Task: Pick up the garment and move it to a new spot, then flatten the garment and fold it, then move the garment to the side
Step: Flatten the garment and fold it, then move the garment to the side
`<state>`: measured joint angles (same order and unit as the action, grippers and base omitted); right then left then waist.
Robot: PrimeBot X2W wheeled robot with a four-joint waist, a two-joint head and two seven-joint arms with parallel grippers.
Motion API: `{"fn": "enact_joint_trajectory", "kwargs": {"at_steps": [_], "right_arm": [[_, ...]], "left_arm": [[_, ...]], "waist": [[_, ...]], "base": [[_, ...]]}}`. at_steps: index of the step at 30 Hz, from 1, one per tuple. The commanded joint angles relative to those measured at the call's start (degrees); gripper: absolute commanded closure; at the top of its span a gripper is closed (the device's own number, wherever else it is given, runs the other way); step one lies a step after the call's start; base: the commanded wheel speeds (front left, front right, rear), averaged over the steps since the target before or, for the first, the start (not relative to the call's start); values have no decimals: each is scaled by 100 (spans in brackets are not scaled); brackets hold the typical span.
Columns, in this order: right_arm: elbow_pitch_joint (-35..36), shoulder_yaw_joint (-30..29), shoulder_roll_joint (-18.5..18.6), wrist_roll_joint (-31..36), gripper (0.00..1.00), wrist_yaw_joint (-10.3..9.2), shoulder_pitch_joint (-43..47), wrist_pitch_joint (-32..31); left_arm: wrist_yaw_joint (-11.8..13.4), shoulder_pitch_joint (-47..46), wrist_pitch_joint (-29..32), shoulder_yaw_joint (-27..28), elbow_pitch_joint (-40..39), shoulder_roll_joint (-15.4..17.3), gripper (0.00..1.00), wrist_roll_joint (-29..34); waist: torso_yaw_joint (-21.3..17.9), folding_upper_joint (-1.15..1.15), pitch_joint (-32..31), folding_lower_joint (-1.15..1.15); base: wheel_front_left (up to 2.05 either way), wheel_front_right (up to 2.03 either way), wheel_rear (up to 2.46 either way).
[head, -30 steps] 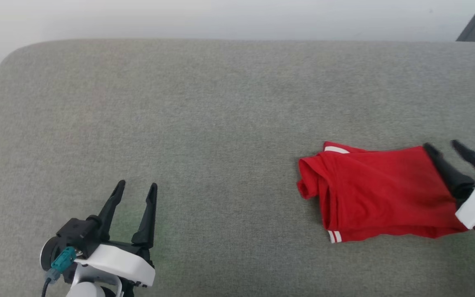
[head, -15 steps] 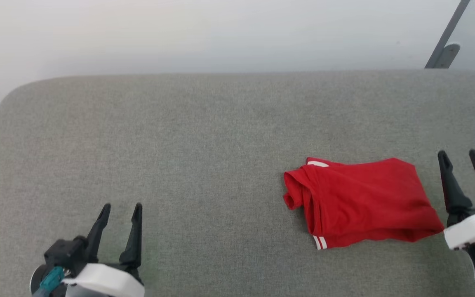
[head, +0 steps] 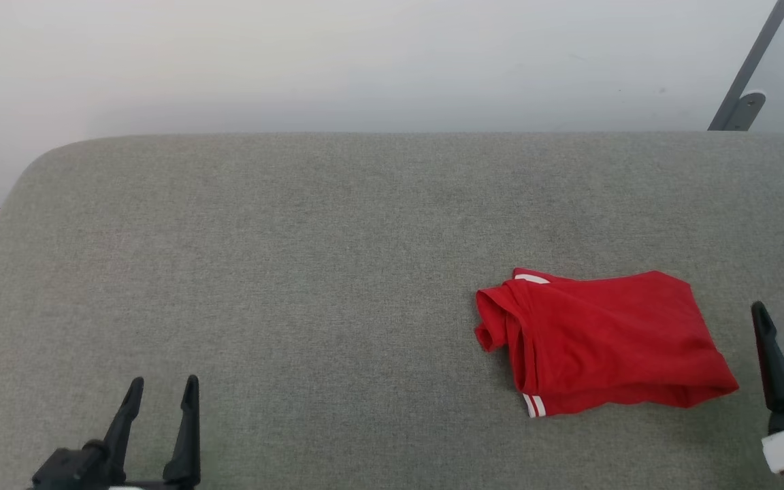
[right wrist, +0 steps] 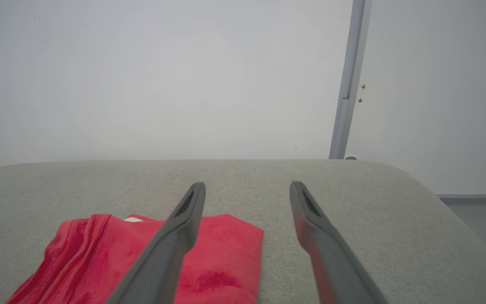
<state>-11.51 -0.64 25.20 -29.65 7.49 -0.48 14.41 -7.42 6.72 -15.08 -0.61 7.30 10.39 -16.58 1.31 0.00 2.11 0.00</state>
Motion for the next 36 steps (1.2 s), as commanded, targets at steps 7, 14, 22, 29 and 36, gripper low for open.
{"fn": "enact_joint_trajectory", "kwargs": {"at_steps": [7,14,22,29,36], "right_arm": [[498,-414,-227,182,0,0,427,-201],[783,-585,-395,322,0,0,544,-447],[581,-310,-133,89,0,0,99,-1699],[412,374,687,-662,0,-1,-717,-3671],[242,271,1076,-976,0,-1,-1352,-4944]], "left_arm": [[-7,443,-9,210,-426,-136,0,159],[-7,425,-9,270,-537,-176,0,309],[-7,-50,-9,23,-441,-51,0,370],[-7,-826,-8,-236,-281,93,0,211],[-7,-1292,-9,-392,-245,46,0,163]], "waist": [[11,0,56,0],[46,0,105,0],[100,0,465,0],[162,0,1073,0],[298,0,1557,0]], "base": [[0,0,0],[0,0,0],[0,0,0],[0,0,0],[0,0,0]]}}
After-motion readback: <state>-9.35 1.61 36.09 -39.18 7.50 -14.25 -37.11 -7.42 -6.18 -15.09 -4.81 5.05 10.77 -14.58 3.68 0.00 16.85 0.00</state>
